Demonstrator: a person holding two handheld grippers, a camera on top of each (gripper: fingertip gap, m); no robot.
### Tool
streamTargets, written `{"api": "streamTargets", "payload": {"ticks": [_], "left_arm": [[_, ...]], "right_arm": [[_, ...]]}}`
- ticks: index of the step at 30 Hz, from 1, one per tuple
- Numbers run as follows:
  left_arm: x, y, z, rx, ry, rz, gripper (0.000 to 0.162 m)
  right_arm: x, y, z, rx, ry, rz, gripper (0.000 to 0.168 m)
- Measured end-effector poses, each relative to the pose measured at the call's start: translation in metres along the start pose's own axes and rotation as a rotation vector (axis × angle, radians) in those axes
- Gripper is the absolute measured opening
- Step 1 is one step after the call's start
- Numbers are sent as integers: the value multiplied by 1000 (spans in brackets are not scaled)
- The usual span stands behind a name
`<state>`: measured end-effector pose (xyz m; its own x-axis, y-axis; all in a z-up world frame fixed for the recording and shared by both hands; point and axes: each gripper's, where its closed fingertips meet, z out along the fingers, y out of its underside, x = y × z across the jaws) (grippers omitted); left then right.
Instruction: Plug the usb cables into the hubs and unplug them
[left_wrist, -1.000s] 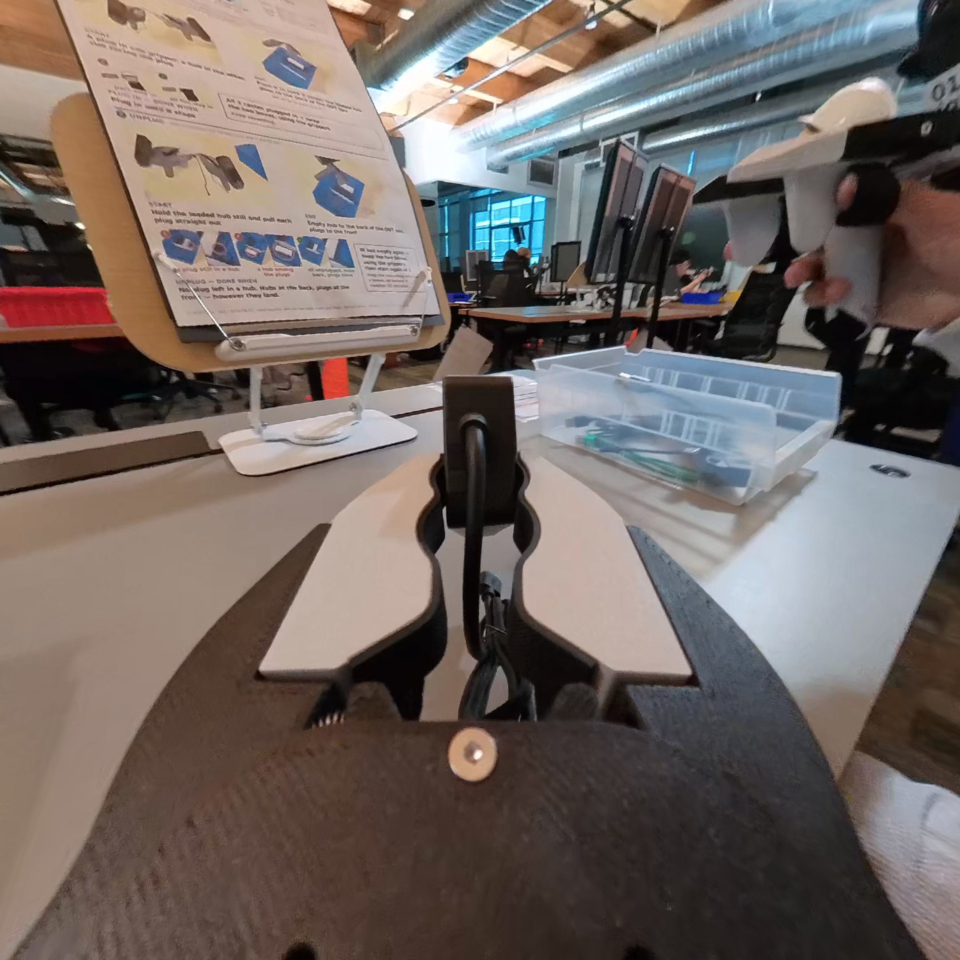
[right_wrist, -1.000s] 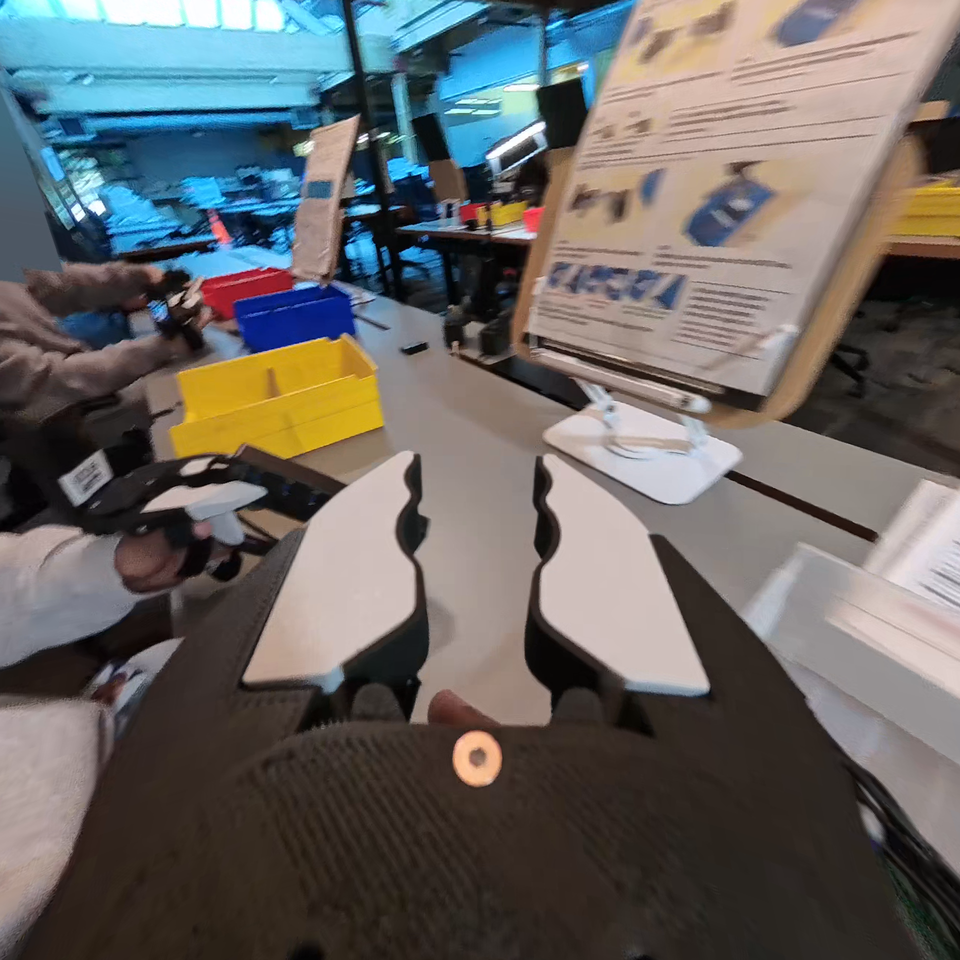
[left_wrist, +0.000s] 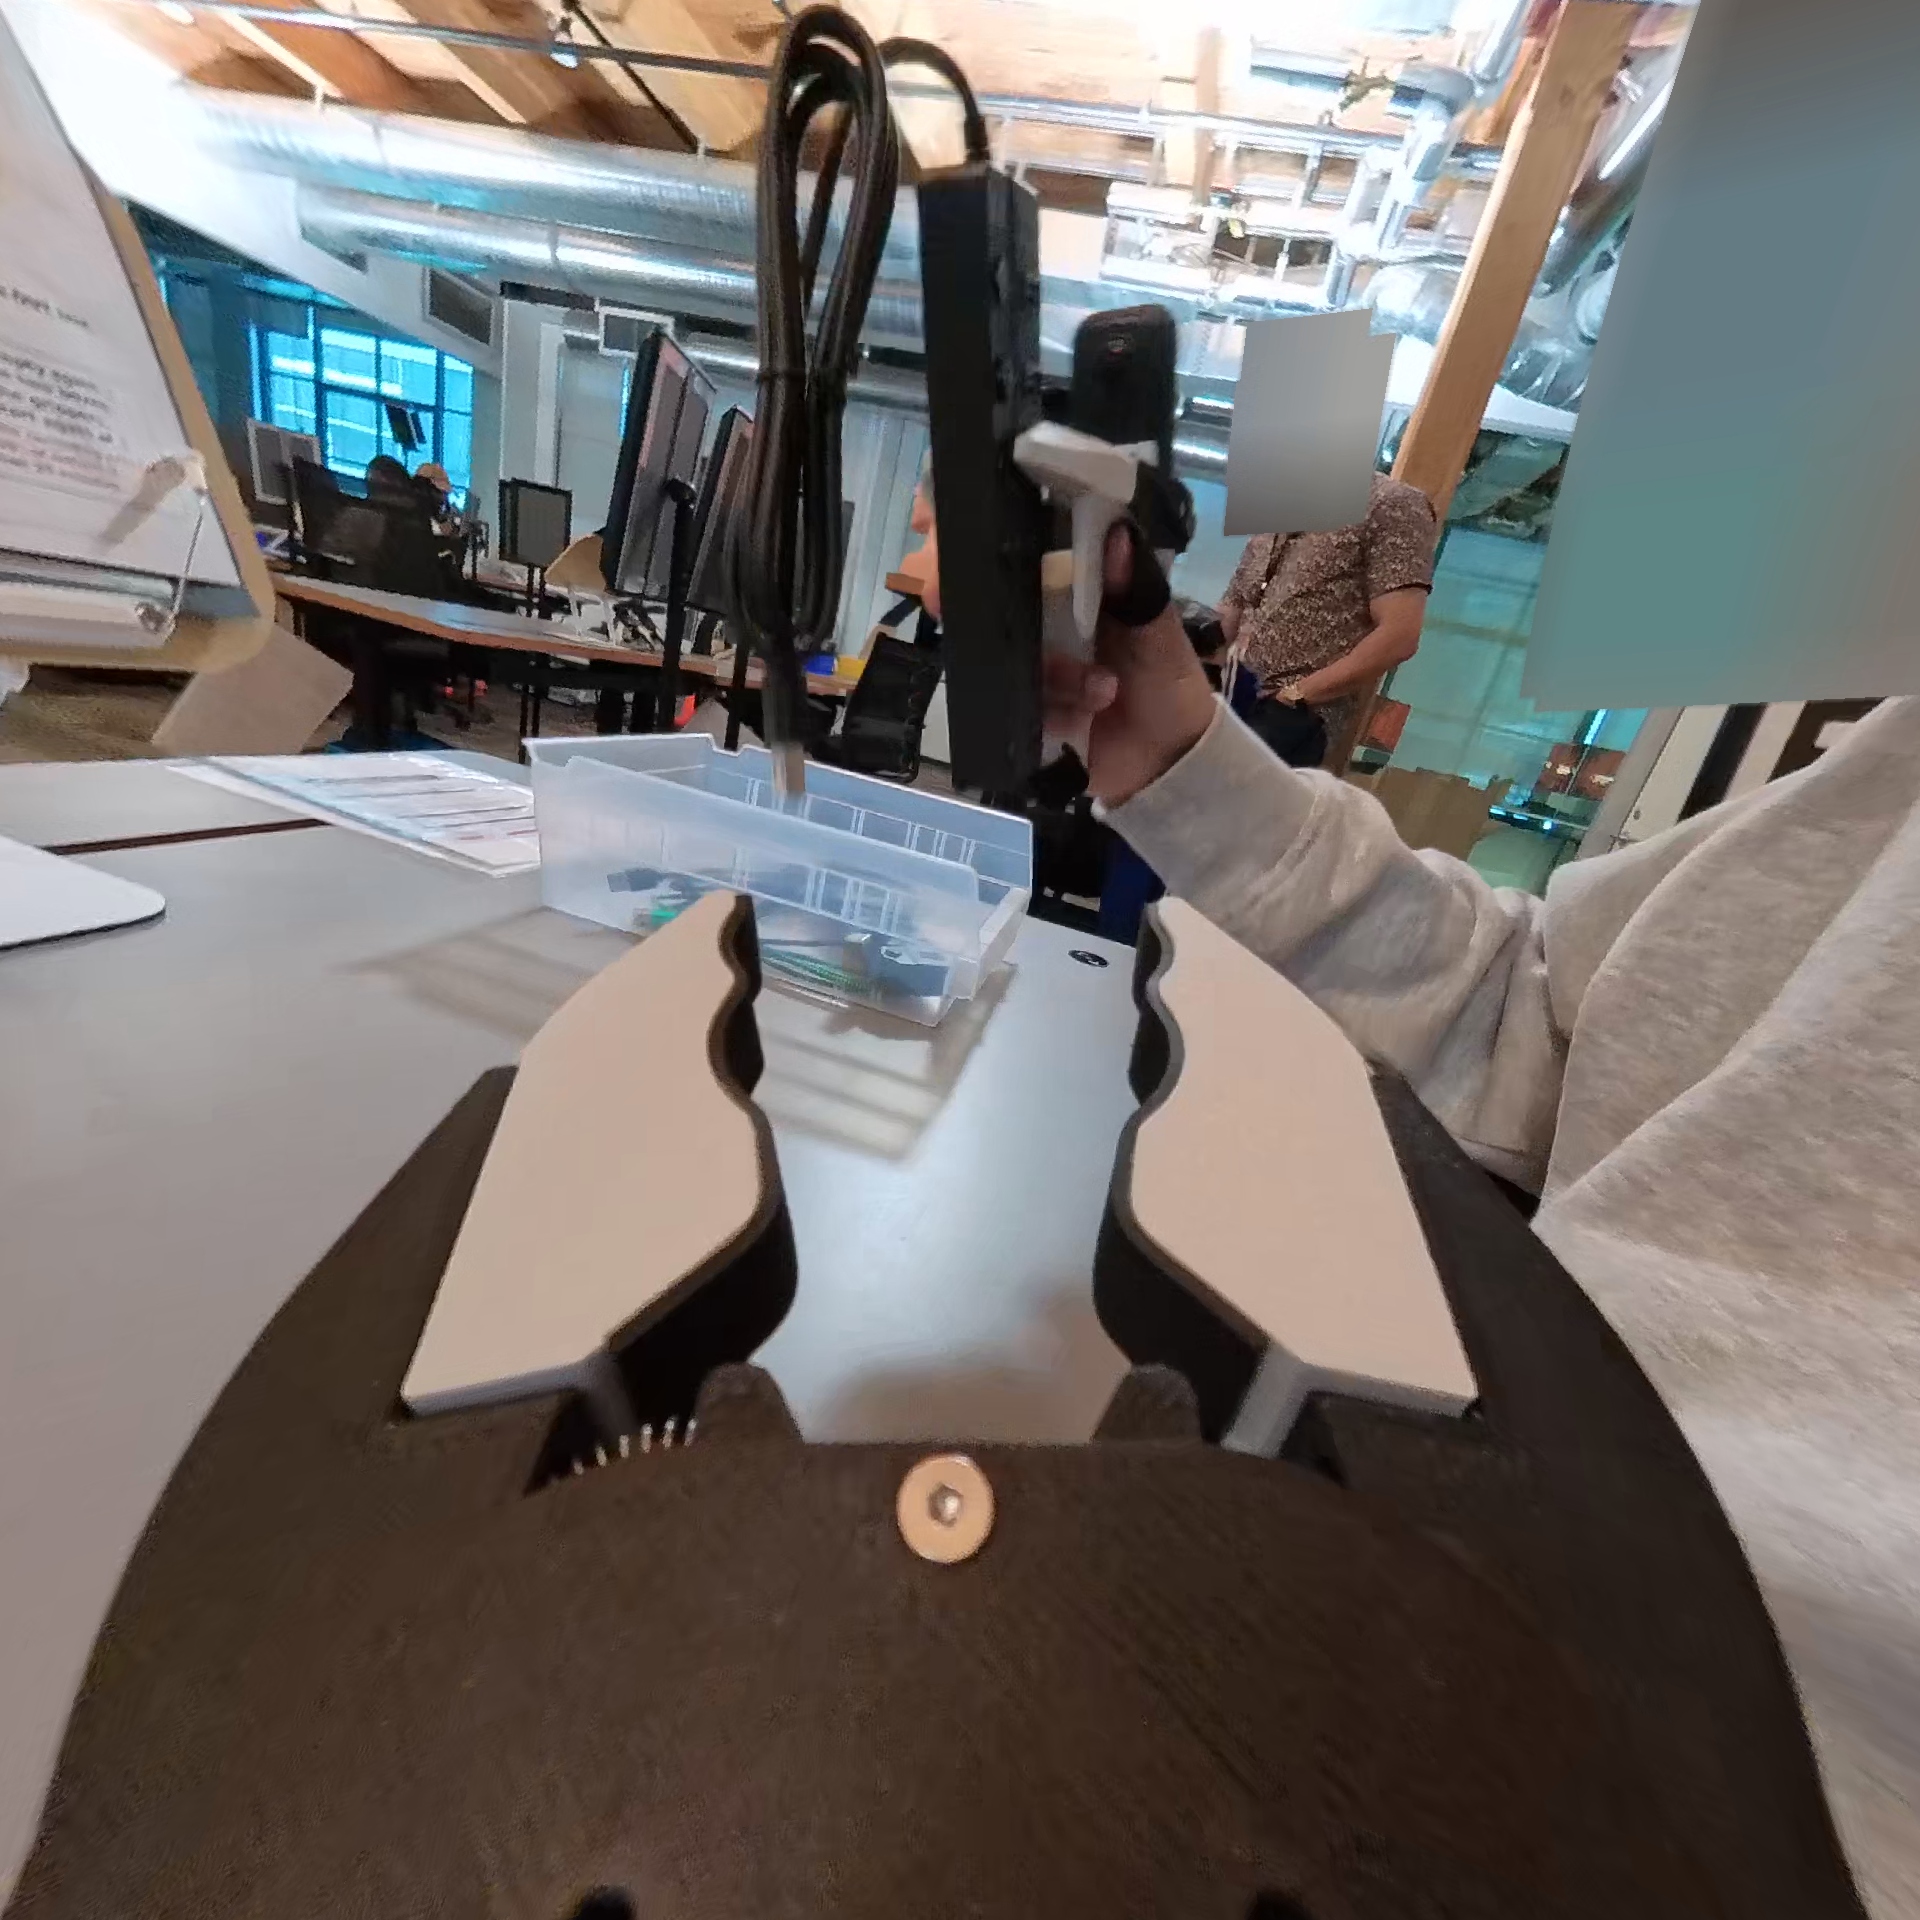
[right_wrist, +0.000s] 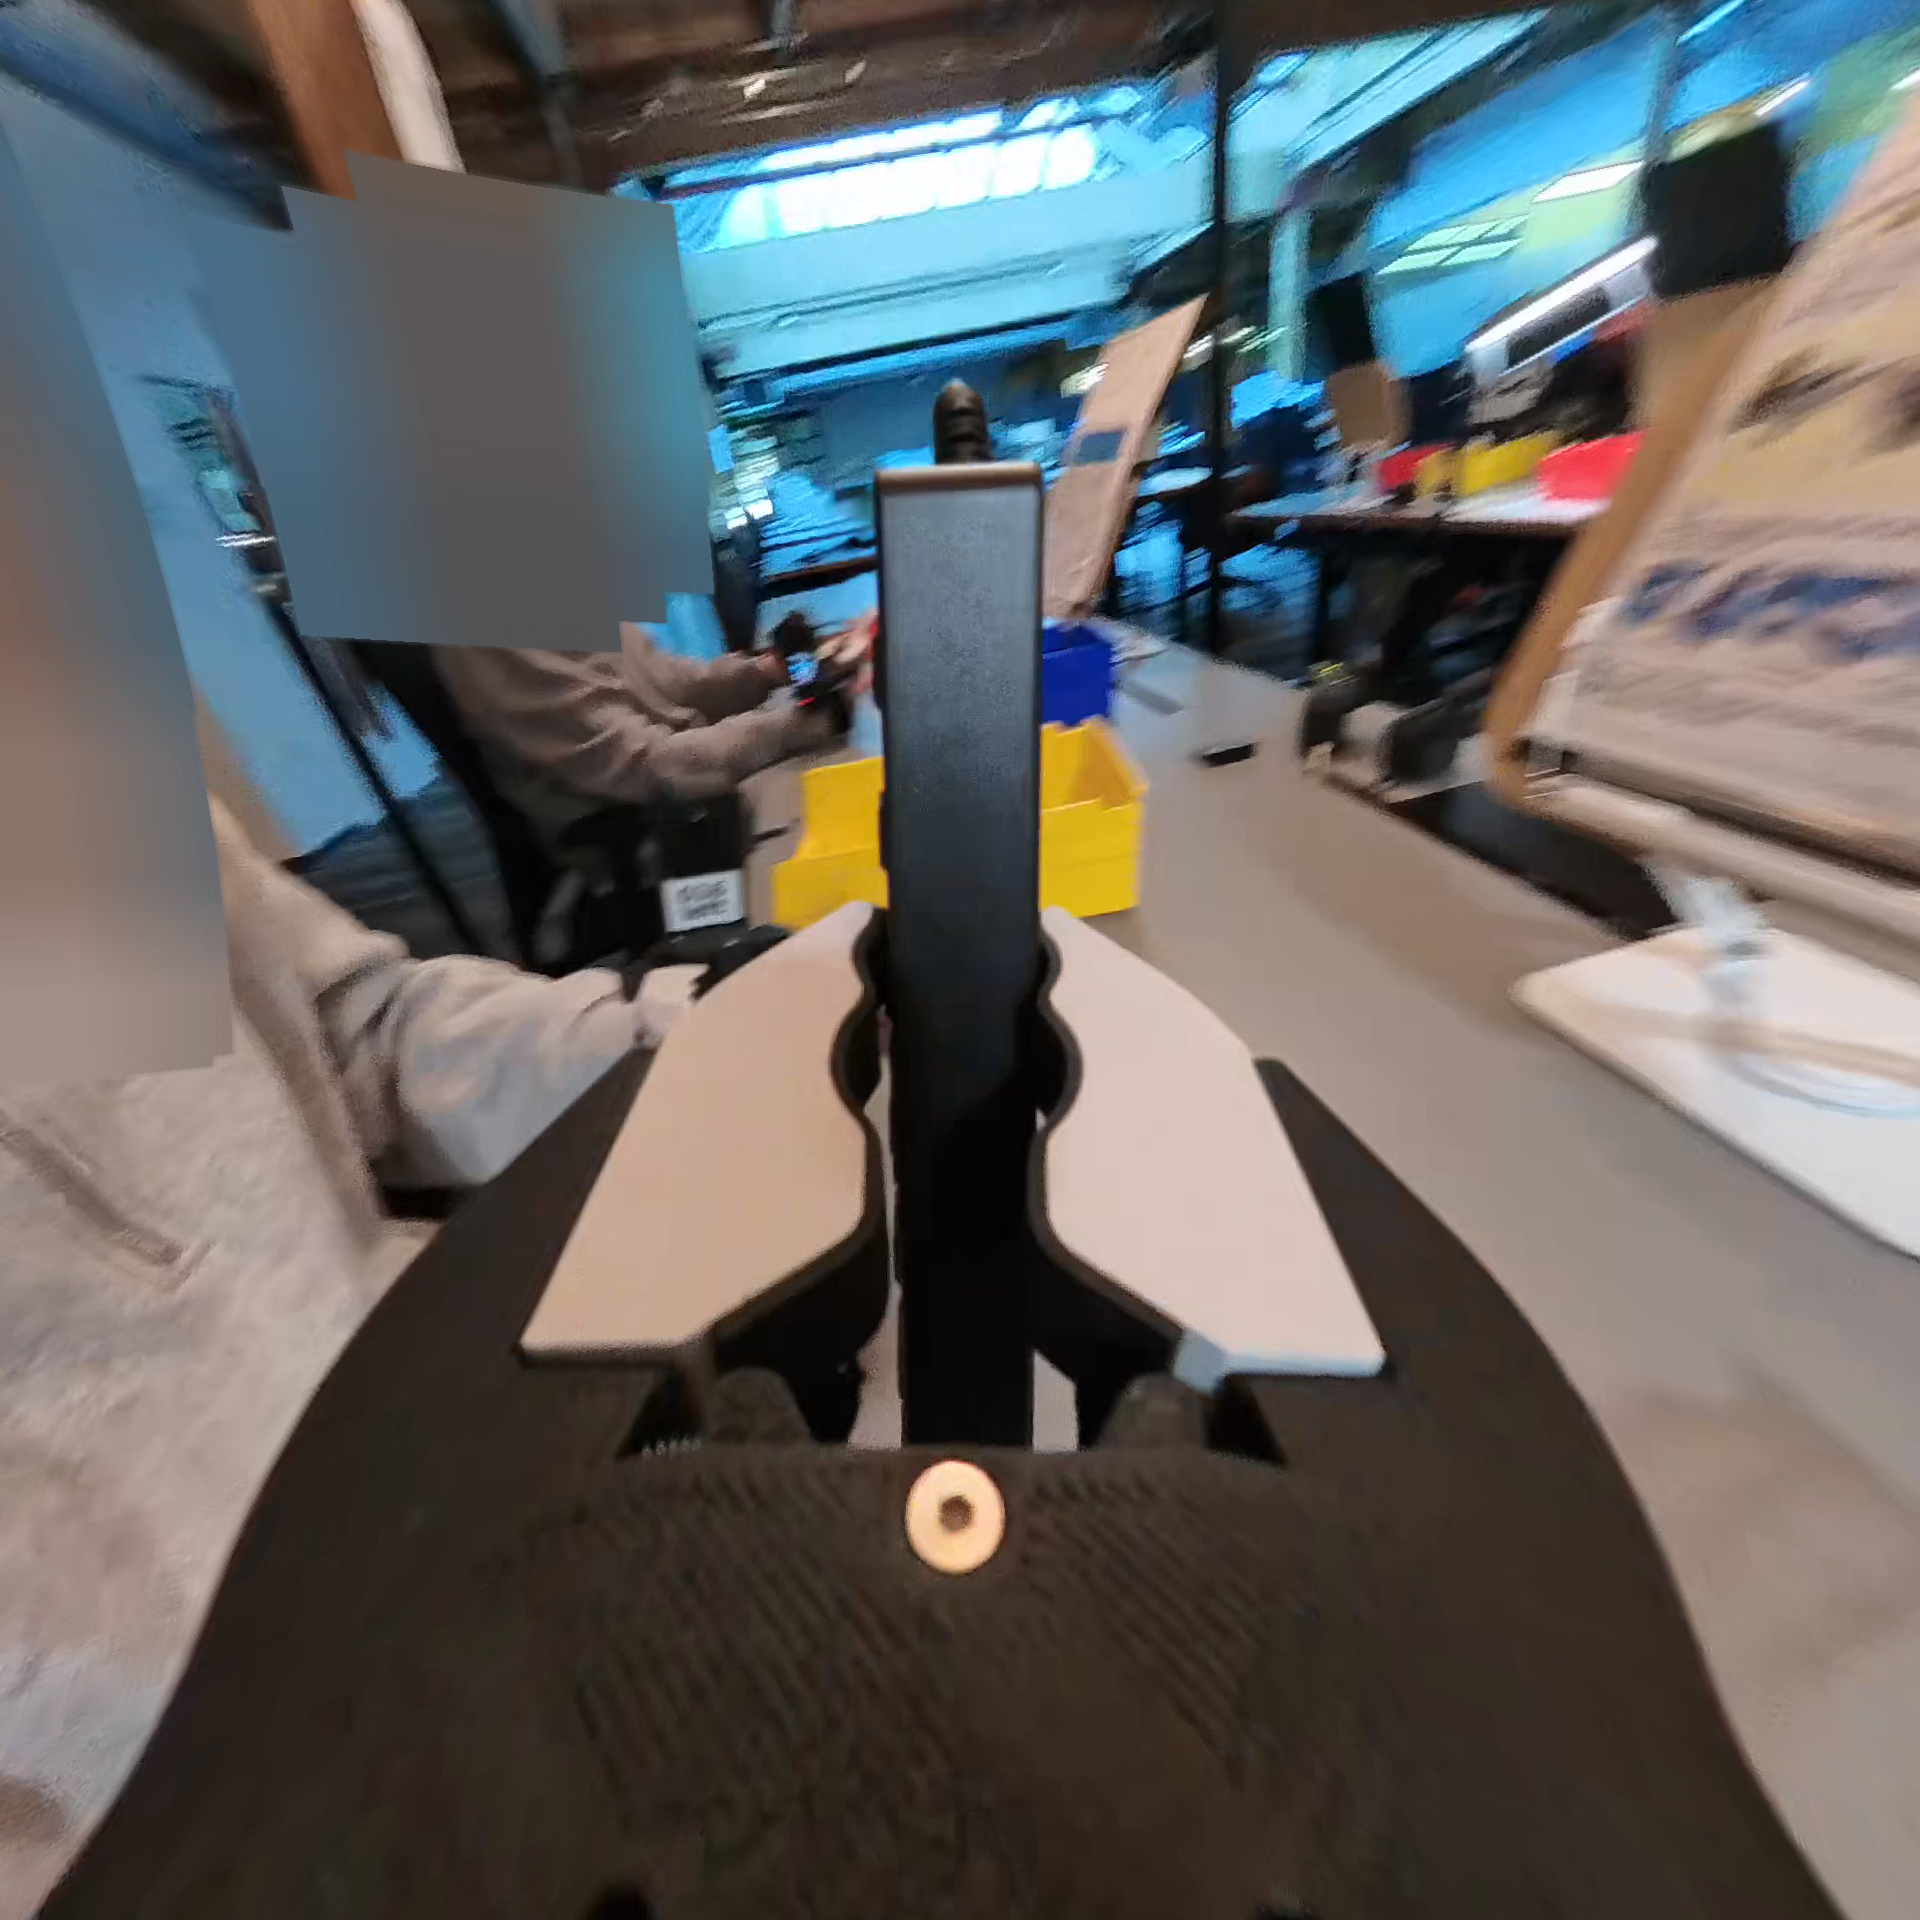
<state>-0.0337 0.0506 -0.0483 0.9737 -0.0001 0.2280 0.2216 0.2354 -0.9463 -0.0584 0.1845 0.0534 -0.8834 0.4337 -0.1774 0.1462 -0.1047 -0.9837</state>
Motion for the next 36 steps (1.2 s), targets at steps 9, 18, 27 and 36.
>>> {"api": "streamTargets", "payload": {"ticks": [9, 18, 27, 36], "left_arm": [[-11, 23, 2, -43, -16, -71, 58], [-14, 31, 3, -66, -26, -88, 54], [-13, 35, 5, -74, -21, -106, 53], [-13, 36, 5, -76, -30, -112, 52]], "right_arm": [[72, -56, -133, 215, 518, -124, 25], [151, -8, -213, 283, 903, 109, 24], [214, 70, -203, 469, 940, 549, 25], [239, 98, -205, 403, 1011, 652, 62]]}}
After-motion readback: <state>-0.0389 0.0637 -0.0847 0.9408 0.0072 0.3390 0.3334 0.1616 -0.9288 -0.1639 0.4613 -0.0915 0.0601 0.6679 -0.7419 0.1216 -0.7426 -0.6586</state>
